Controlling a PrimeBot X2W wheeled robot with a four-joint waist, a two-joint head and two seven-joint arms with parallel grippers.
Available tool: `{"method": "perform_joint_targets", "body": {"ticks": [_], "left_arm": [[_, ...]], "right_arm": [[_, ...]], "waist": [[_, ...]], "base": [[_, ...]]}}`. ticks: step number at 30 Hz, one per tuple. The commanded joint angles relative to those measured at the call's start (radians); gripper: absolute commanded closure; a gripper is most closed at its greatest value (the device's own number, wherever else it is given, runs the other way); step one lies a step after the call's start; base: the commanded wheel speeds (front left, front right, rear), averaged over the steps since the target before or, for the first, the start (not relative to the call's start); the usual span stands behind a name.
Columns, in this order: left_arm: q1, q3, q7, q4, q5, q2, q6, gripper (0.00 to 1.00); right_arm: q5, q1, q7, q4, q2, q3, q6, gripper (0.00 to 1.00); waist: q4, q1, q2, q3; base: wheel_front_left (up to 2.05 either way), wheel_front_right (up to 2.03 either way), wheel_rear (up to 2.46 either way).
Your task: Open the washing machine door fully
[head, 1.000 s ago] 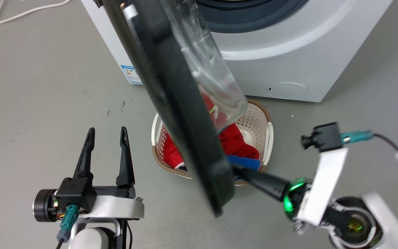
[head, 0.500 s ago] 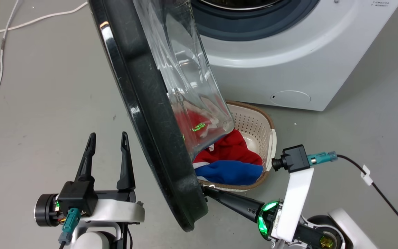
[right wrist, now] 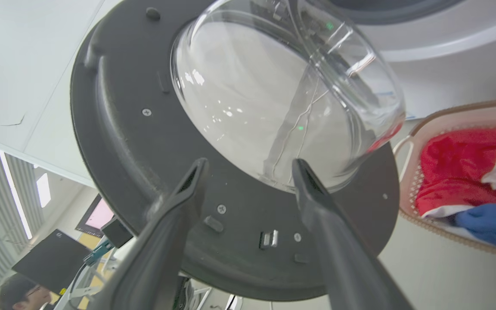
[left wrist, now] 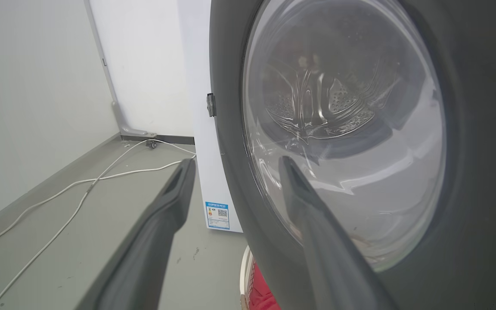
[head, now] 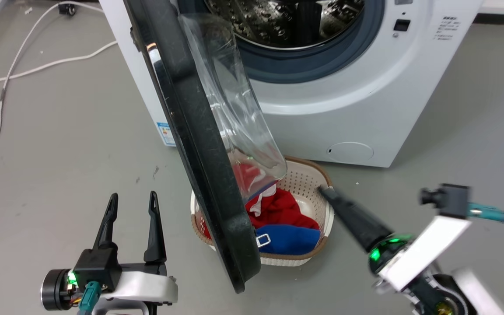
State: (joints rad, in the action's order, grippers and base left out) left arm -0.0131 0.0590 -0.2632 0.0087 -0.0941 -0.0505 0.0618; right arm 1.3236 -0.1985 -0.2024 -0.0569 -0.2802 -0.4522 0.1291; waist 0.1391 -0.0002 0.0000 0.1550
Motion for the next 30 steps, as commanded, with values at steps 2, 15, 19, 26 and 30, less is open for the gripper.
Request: {"method": "perform_joint_targets", "body": {"ticks": [2, 15, 19, 26, 30], "left_arm": [[0.016, -0.006, -0.002, 0.001, 0.005, 0.000, -0.003, 0.00], [0.078, -0.037, -0.002, 0.008, 0.019, 0.000, -0.013, 0.00], [0.093, -0.039, -0.002, 0.007, 0.020, 0.000, -0.012, 0.00], [0.108, -0.037, -0.002, 0.006, 0.019, 0.000, -0.009, 0.00], [0.113, -0.038, -0.002, 0.005, 0.019, 0.000, -0.008, 0.00]], "right_arm": [[-0.068, 0.014, 0.102, 0.005, -0.016, 0.025, 0.003, 0.00], [-0.637, 0.052, 0.466, 0.172, 0.005, 0.236, 0.003, 0.00], [-0.830, 0.093, 0.467, 0.141, 0.080, 0.354, 0.003, 0.00], [-1.045, 0.189, 0.467, 0.070, 0.175, 0.462, 0.002, 0.00], [-1.108, 0.248, 0.467, 0.046, 0.208, 0.491, 0.002, 0.00]], "waist": [[-0.018, 0.0002, 0.0000, -0.025], [-0.062, 0.0002, 0.0000, -0.110], [-0.070, 0.0002, 0.0000, -0.129], [-0.073, 0.0002, 0.0000, -0.146], [-0.073, 0.0002, 0.0000, -0.153]], "base": [[0.00, 0.00, 0.00], [0.00, 0.00, 0.00], [0.00, 0.00, 0.00], [0.00, 0.00, 0.00], [0.00, 0.00, 0.00]]}}
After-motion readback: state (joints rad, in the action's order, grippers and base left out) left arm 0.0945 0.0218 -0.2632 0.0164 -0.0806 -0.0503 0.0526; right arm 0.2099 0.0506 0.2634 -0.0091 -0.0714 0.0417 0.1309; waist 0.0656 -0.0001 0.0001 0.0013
